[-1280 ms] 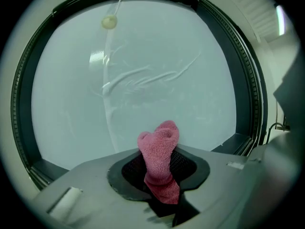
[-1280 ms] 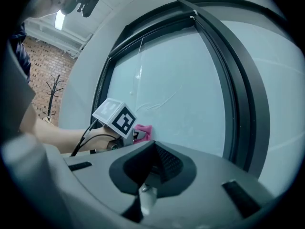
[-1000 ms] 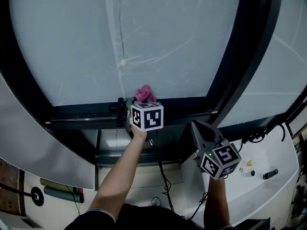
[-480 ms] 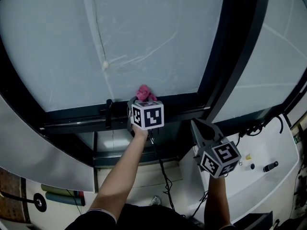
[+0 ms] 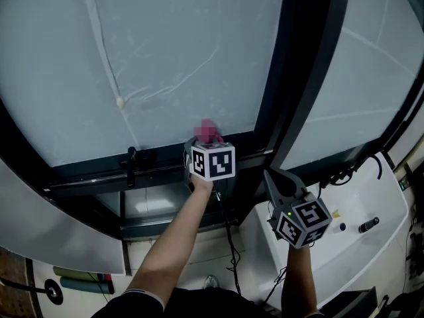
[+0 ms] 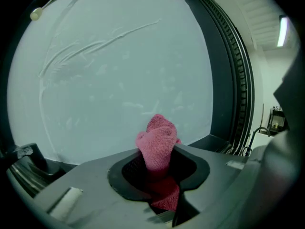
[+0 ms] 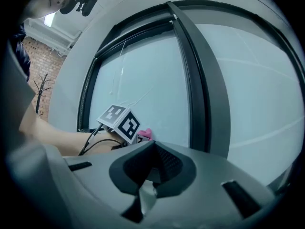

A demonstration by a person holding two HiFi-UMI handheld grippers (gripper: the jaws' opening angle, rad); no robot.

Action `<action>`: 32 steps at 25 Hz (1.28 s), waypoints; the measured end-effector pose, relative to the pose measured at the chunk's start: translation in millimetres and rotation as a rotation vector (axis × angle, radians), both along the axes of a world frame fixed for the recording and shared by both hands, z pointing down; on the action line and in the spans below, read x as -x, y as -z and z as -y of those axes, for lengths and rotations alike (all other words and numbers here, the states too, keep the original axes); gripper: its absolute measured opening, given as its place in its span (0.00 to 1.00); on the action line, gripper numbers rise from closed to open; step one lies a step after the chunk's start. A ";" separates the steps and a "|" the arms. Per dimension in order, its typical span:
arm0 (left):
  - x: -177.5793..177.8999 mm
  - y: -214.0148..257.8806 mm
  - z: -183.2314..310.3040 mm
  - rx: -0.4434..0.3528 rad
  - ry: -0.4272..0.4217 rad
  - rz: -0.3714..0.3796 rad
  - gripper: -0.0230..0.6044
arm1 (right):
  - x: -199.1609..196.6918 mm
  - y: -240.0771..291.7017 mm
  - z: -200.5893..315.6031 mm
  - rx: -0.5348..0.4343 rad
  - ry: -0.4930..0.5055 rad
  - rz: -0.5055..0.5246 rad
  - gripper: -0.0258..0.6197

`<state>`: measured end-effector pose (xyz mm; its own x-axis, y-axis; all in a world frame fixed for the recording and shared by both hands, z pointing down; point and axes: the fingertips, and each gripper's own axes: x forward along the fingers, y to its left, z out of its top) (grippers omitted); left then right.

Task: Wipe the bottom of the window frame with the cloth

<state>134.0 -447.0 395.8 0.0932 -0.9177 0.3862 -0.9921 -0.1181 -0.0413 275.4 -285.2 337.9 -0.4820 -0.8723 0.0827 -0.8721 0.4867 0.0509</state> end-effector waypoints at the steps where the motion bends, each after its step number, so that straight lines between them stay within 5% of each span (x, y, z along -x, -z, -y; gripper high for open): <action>1: -8.3 0.1 1.5 0.001 -0.011 -0.001 0.22 | -5.5 1.4 -0.5 -0.002 -0.009 -0.002 0.04; 20: -133.7 -2.9 18.3 0.033 -0.142 -0.088 0.22 | -94.8 -0.7 -20.7 -0.002 -0.181 0.007 0.04; 26: -146.3 -4.2 19.1 0.038 -0.150 -0.093 0.22 | -102.5 -2.1 -22.7 0.003 -0.195 0.003 0.04; 32: -146.1 4.5 7.4 0.022 -0.251 -0.124 0.22 | -88.9 2.7 -23.7 -0.002 -0.173 -0.012 0.04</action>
<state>280.1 -454.4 391.3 0.3640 -0.8518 0.3768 -0.9292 -0.3601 0.0837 364.2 -261.5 335.2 -0.3240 -0.9422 0.0855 -0.9420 0.3297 0.0626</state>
